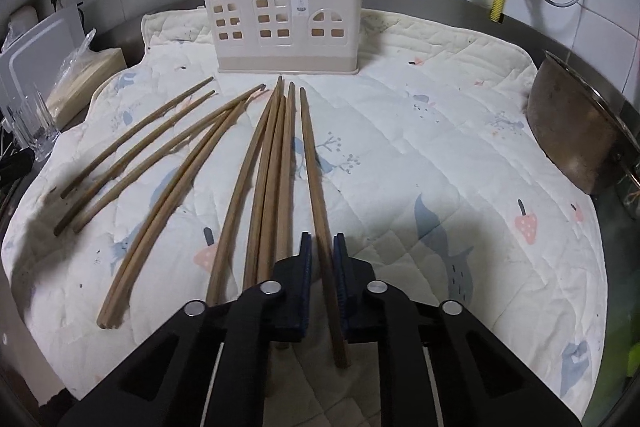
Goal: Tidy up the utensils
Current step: 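Grasp a wooden chopstick with the left tool while the right tool grasps another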
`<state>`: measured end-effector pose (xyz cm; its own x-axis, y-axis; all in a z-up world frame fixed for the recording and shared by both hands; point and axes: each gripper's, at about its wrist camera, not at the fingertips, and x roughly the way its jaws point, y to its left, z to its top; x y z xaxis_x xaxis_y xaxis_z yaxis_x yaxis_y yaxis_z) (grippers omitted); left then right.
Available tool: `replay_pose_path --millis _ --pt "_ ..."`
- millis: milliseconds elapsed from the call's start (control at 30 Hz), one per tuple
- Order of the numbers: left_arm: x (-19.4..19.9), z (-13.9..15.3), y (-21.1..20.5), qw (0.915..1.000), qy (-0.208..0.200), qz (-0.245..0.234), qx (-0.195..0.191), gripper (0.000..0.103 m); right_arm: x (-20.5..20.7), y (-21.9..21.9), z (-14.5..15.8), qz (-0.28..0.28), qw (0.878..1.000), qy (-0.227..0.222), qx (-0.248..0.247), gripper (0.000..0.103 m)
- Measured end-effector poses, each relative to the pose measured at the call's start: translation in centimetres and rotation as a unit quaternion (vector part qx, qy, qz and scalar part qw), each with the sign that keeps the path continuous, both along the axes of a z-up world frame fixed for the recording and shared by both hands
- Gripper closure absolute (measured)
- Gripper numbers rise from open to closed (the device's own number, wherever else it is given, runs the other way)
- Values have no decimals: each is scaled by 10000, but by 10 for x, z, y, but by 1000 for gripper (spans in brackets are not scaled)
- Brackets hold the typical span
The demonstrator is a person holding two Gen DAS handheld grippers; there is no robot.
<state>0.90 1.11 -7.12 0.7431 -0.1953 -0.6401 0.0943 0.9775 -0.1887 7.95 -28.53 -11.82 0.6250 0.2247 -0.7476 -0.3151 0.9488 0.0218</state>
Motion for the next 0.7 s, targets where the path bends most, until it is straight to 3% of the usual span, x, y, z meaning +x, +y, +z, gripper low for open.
replay_pose_path --millis 367,700 --pt "15 -19 -13 9991 293 -294 -110 77 -1 -1 1 -20 10000 -53 73 96" --pt "31 -26 -23 9987 390 -324 98 78 -11 -4 17 -116 9991 -264 317 96"
